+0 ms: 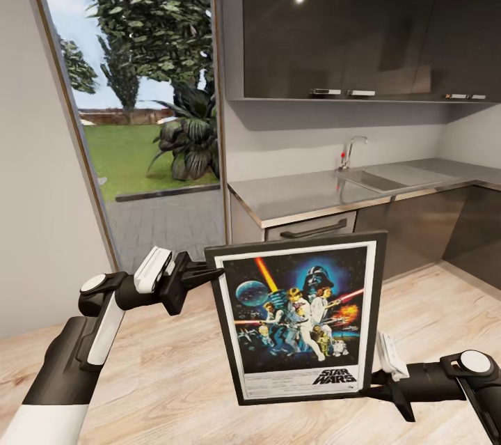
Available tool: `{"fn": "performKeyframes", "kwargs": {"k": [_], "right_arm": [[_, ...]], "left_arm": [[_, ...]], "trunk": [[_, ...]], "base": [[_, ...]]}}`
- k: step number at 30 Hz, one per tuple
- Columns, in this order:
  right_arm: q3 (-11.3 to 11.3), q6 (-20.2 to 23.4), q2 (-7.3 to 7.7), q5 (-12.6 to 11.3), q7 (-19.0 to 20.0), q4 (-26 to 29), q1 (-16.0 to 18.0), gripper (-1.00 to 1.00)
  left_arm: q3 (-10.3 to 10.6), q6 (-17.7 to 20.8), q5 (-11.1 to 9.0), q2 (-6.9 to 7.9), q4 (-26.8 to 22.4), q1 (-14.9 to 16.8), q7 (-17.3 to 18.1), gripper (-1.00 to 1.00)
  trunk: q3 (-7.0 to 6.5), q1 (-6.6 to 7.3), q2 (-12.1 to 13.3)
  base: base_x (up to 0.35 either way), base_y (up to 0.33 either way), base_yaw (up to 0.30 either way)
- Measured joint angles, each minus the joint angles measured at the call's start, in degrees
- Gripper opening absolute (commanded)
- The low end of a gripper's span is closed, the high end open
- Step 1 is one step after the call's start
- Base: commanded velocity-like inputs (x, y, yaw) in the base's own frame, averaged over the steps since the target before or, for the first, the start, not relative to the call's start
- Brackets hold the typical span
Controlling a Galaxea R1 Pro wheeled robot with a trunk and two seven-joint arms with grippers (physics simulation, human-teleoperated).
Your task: Pick up the poster from the kitchen countertop and hang it on one of the wall nails in the kitchen.
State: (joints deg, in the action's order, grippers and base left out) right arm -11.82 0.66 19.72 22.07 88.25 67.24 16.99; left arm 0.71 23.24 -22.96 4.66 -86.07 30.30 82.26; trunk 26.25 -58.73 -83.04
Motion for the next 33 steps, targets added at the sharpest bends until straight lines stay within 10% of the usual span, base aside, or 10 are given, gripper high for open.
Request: {"fn": "performKeyframes", "kwargs": {"k": [17, 18, 33], "right_arm": [[0.0, 0.1, 0.02, 0.0, -0.1, 0.0, 0.0, -1.0], [0.0, 0.1, 0.02, 0.0, -0.1, -0.1, 0.0, -1.0], [-0.1, 0.2, -0.01, 0.0, -0.1, 0.0, 0.0, -1.0]], "left_arm": [[0.2, 0.5, 0.1, -0.03, 0.1, 0.0, -0.2, -1.0], [0.2, 0.6, 0.1, -0.05, 0.1, 0.0, -0.2, 1.0], [-0.2, 0.4, 0.2, 0.01, 0.1, 0.0, -0.3, 1.0]], "trunk": [[0.0, 0.0, 0.0], [0.0, 0.0, 0.0], [0.0, 0.0, 0.0]], "base": [[0.0, 0.0, 0.0], [0.0, 0.0, 0.0], [0.0, 0.0, 0.0]]}}
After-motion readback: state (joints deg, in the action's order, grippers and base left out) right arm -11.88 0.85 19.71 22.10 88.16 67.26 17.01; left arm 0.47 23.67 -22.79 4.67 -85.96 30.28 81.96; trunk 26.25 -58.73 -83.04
